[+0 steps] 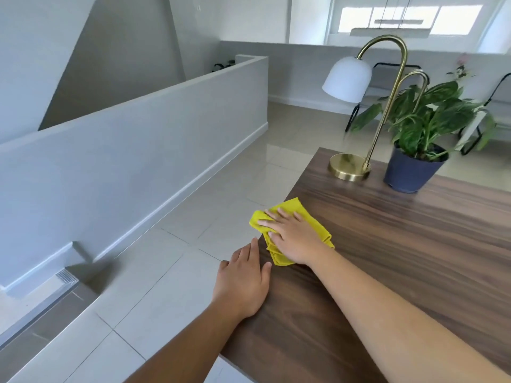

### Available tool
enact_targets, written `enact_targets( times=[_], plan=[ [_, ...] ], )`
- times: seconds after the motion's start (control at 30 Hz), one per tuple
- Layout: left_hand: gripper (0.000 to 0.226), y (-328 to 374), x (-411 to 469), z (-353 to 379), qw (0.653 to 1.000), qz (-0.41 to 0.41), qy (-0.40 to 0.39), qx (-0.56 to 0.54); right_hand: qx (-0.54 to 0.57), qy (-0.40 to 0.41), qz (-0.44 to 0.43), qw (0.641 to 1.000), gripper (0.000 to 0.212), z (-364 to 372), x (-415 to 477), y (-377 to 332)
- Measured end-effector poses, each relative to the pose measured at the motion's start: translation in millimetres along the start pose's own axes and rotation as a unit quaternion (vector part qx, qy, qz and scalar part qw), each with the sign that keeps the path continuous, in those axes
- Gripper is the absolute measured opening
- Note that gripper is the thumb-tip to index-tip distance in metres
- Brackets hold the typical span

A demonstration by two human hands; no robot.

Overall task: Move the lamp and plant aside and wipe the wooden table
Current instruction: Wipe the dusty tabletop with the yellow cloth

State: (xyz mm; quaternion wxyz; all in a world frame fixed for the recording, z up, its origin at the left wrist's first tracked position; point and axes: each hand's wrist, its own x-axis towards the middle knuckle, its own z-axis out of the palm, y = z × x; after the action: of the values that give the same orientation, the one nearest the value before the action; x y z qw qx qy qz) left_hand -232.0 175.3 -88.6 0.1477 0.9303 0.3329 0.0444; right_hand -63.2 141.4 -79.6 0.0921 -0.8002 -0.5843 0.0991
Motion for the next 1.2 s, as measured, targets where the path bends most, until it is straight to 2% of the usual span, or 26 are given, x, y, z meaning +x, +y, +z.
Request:
enact_targets(
  times=[0.07, 0.13, 0.27, 0.33, 0.4, 0.5, 0.57, 0.6, 0.67, 0.73, 0.83, 0.93, 1.0, 1.07, 1.13, 1.2],
  plan=[
    [0.063, 0.0, -0.7, -1.5, 1.000, -0.002, -0.007, -0.001, 0.022, 0.002, 0.030, 0.999, 0.048, -7.4, -8.5, 16.3],
    [0.062, 0.1, -1.2, -2.3, 1.000, -0.005, -0.010, -0.005, 0.014, 0.025, 0.131, 0.991, 0.050, -21.4, -22.9, 55.8],
    [0.062, 1.5, -2.4, -3.1, 1.000, -0.010, -0.008, -0.003, -0.018, 0.044, 0.375, 0.926, 0.051, -39.2, -80.1, 131.7],
    [0.062, 3.1, -3.2, -3.4, 1.000, -0.010, -0.004, 0.006, 0.004, 0.035, 0.419, 0.907, 0.051, -37.7, -100.1, 128.5],
    [0.062, 5.0, -4.0, -4.7, 1.000, -0.008, 0.005, 0.013, 0.001, 0.027, 0.384, 0.923, 0.051, -29.9, -109.6, 99.6],
    [0.060, 9.8, -6.0, -7.2, 0.999, 0.008, 0.020, 0.037, -0.027, 0.028, 0.211, 0.977, 0.051, -6.7, -127.8, 32.6],
    [0.060, 14.3, -6.6, -9.2, 0.999, 0.017, 0.018, 0.049, -0.036, 0.021, 0.098, 0.994, 0.051, 9.6, -146.7, 1.0],
    [0.061, 18.2, -7.5, -9.3, 0.998, 0.022, 0.014, 0.052, -0.030, 0.013, 0.071, 0.997, 0.050, 10.9, -155.9, -0.1],
    [0.063, 28.5, -12.1, -7.2, 0.998, 0.035, 0.003, 0.058, -0.008, 0.012, 0.100, 0.995, 0.048, 0.2, -172.4, 25.2],
    [0.064, 38.3, -19.7, -2.5, 0.997, 0.045, -0.005, 0.062, -0.012, 0.031, 0.203, 0.979, 0.048, -11.8, -193.8, 69.3],
    [0.064, 46.0, -33.4, 3.5, 0.997, 0.038, -0.013, 0.058, -0.012, 0.044, 0.360, 0.932, 0.050, -28.3, -236.7, 126.6],
    [0.064, 46.0, -48.2, 5.2, 0.998, 0.023, -0.016, 0.054, -0.002, 0.033, 0.398, 0.917, 0.052, -30.8, -250.1, 123.3],
    [0.064, 46.4, -56.8, 3.7, 0.998, 0.015, -0.016, 0.055, -0.009, 0.028, 0.319, 0.947, 0.053, -20.8, -246.7, 88.2],
    [0.063, 47.5, -63.1, 1.9, 0.998, 0.012, -0.018, 0.053, -0.008, 0.026, 0.178, 0.984, 0.052, -2.8, -249.5, 45.8],
    [0.062, 46.8, -70.3, -0.9, 0.998, 0.015, -0.021, 0.058, 0.000, 0.012, 0.068, 0.998, 0.050, 7.8, -259.6, 21.6],
    [0.061, 40.6, -77.5, -4.8, 0.998, 0.015, -0.019, 0.062, 0.039, -0.008, 0.029, 0.999, 0.049, 0.3, -268.4, 24.8]
  ],
)
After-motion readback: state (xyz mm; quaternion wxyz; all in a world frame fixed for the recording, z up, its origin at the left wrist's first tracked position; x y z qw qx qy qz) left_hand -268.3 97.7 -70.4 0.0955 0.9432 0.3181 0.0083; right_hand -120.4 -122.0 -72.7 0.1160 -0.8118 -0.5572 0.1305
